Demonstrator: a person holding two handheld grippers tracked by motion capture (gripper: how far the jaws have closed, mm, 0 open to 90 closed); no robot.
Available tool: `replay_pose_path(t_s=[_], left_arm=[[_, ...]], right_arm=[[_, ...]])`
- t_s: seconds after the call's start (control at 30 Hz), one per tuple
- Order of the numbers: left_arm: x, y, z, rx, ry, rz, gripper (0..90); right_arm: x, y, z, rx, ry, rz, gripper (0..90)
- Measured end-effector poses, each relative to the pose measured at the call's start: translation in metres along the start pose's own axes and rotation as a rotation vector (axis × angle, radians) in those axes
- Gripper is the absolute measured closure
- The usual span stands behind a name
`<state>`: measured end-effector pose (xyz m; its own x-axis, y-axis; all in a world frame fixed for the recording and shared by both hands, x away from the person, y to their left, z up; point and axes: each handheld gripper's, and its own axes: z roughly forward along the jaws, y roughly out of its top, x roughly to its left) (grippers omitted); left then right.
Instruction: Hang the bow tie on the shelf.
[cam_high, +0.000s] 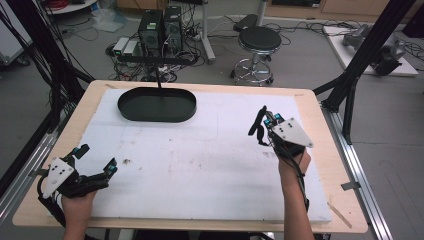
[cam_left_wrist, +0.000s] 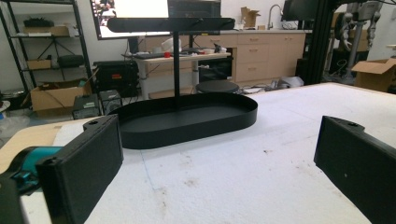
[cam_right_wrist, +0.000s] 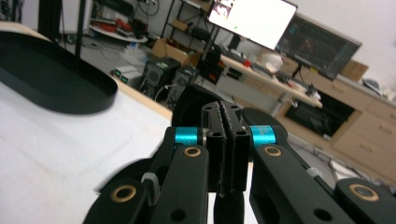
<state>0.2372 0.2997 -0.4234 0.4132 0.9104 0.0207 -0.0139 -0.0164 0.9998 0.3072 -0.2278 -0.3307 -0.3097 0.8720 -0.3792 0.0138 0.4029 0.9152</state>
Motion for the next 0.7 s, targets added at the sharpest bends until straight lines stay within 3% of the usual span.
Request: replay_pose_path(t_s=[0.47, 0.7], left_arm=[[0.0, 0.001, 0.0, -0.007, 0.0, 0.004, 1.7], [0.004, 0.0, -0.001, -0.01, 0.008, -0.003, 1.7]], right_arm=[[0.038, 0.071, 0.051, -0.109, 0.091, -0.074, 89.1], [0.055, 0.092, 0.079, -0.129, 0.129, -0.067, 88.9]])
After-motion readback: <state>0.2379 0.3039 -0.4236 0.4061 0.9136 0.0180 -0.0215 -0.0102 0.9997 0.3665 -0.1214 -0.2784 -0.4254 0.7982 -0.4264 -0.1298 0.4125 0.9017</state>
